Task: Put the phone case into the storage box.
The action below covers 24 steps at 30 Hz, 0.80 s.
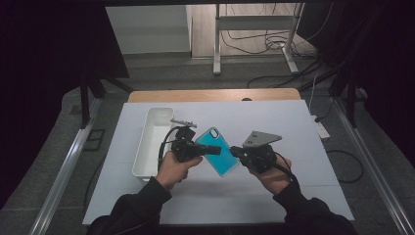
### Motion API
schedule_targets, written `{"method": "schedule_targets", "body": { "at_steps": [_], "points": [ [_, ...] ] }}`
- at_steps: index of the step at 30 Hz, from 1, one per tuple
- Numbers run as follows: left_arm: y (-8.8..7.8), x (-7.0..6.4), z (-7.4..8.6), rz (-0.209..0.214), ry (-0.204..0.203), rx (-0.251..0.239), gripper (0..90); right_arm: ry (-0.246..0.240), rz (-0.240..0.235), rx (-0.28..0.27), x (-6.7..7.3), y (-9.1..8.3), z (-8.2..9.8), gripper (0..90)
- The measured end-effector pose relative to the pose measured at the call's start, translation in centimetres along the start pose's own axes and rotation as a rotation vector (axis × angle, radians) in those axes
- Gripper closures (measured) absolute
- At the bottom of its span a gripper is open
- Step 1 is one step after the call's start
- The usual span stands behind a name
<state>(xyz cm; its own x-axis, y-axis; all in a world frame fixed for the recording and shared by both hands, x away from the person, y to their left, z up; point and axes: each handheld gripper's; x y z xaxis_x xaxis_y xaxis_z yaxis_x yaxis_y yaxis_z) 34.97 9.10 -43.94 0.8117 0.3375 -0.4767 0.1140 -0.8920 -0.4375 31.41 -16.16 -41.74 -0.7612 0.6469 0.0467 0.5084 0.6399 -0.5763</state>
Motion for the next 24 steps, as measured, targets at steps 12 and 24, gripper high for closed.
{"method": "schedule_targets", "body": {
  "at_steps": [12,24],
  "points": [
    [-0.5,-0.2,-0.1,-0.038,0.064,0.058,86.4,0.112,-0.109,0.038,-1.5,-0.6,-0.3,47.9],
    [-1.1,-0.5,-0.3,-0.015,0.137,0.074,86.2,0.162,-0.25,0.119,-2.4,0.5,0.1,0.0]
  ]
}}
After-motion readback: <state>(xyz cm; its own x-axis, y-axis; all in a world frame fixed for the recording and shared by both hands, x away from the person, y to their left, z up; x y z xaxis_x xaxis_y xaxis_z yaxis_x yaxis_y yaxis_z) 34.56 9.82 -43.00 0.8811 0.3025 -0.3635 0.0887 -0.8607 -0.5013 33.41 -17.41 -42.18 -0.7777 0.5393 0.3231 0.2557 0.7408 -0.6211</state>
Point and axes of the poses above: each handheld gripper's, and its own axes: y roughly forward along the jaws, z roughly out of its underside, x roughly to its left, and after that the axes turned 10 degrees about y, right-handed
